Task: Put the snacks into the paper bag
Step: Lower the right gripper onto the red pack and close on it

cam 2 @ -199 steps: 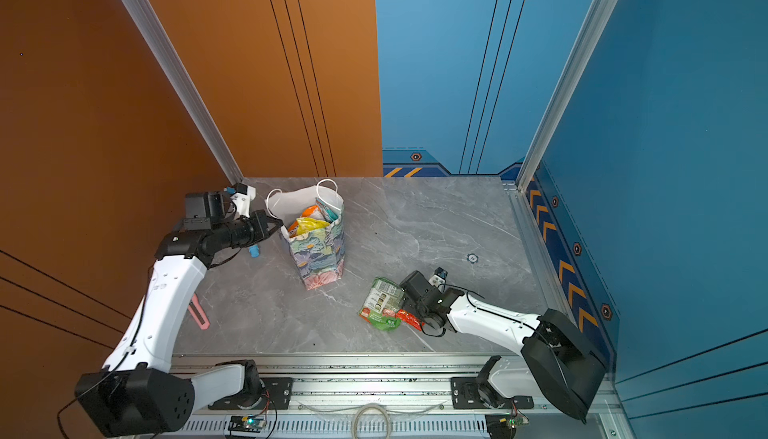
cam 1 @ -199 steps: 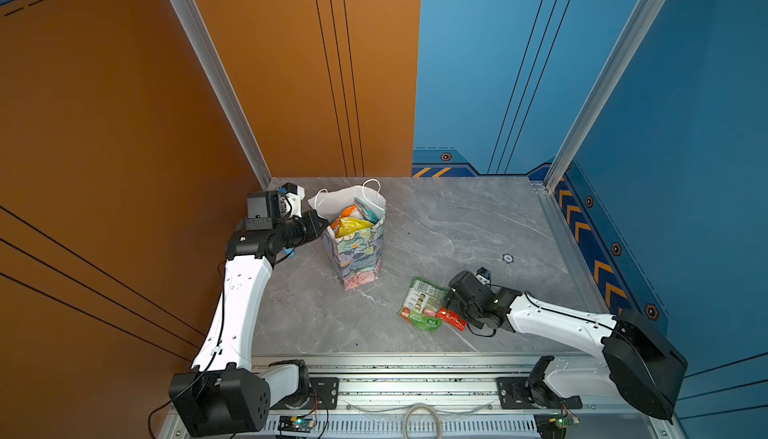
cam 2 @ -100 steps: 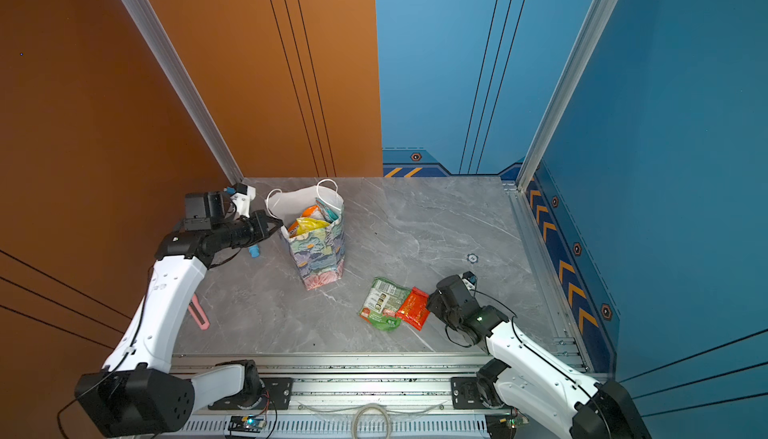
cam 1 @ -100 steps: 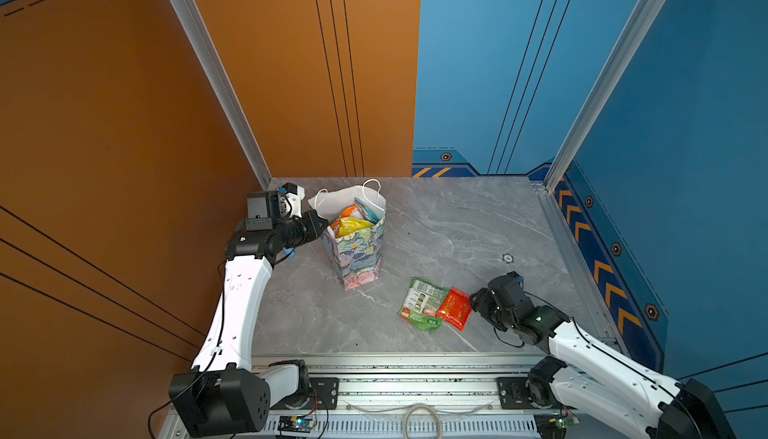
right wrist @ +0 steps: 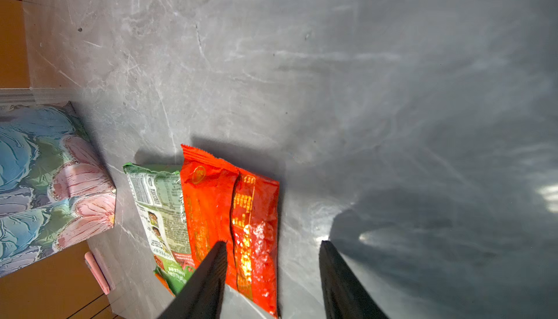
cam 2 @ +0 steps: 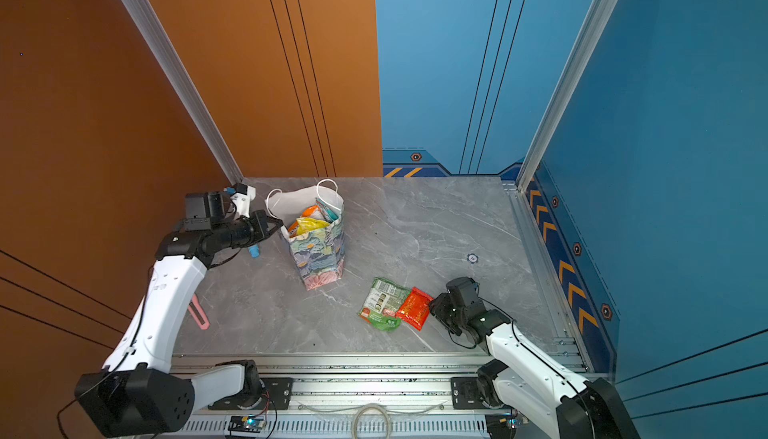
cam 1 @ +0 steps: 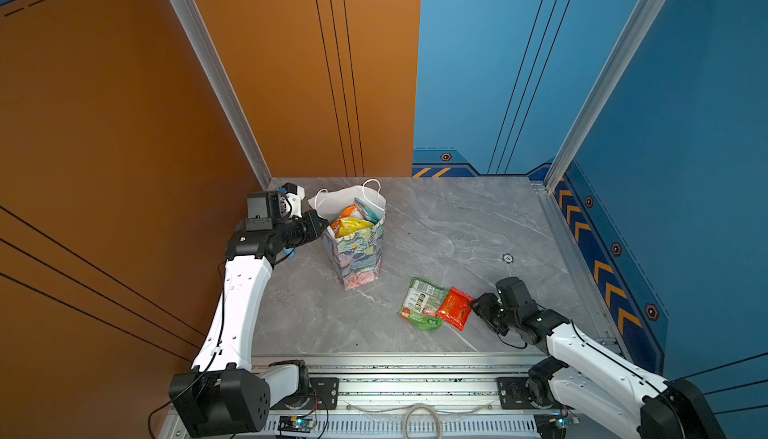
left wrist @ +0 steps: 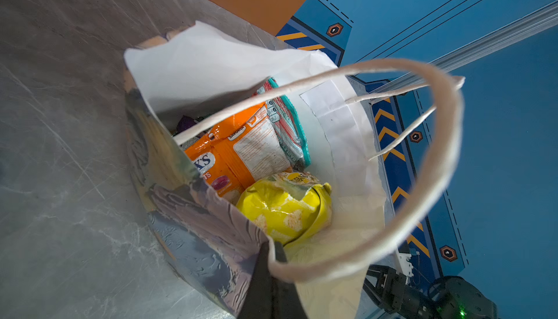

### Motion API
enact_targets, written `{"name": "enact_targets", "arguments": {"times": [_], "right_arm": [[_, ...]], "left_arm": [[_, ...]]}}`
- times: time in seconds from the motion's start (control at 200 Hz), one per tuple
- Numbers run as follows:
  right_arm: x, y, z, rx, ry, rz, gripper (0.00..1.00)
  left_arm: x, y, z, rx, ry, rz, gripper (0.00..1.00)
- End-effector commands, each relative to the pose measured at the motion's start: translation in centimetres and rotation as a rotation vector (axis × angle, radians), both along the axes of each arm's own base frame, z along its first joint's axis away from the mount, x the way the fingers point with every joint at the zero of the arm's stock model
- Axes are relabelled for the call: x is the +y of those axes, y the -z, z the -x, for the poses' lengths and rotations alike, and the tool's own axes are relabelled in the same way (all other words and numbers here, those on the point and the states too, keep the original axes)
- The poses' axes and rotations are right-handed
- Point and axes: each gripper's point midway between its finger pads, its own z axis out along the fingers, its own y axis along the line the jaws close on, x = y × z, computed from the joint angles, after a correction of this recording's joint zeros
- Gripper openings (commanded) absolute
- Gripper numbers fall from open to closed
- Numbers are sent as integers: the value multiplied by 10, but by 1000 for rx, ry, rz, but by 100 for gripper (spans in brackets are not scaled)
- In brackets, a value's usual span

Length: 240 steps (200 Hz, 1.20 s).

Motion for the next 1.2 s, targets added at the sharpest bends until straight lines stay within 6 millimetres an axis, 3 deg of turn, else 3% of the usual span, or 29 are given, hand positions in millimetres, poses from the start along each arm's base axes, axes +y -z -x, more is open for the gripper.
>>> {"name": "enact_targets", "arguments": {"times": [0.0, 0.18, 0.37, 0.44, 0.52, 0.65, 0.706, 0.806, 1.196], "right_arm": [[6, 6, -1, 1, -21, -23, 51], [12, 14, -7, 3, -15, -51, 50], [19, 17, -15, 6, -24, -42, 41], [19, 20, -18, 4, -14, -31, 34], [21, 25, -20, -4, 8, -21, 19], [25, 25, -25, -22, 4, 4, 7], [26, 20, -28, -40, 0, 7, 0], [24, 6, -34, -73, -14, 41, 0], [30, -86, -61, -263, -73, 63, 0]], "left_arm": [[-5, -4, 3, -15, 17, 24, 0], [-5, -3, 3, -12, 16, 24, 0], [-5, -3, 4, -13, 15, 21, 0], [-5, -3, 4, -13, 17, 22, 0], [-5, -4, 4, -17, 18, 21, 0], [-4, -5, 5, -22, 15, 19, 0], [-4, -6, 4, -24, 14, 19, 0], [-4, -6, 4, -23, 15, 21, 0], [-4, -7, 4, -24, 15, 24, 0]]}}
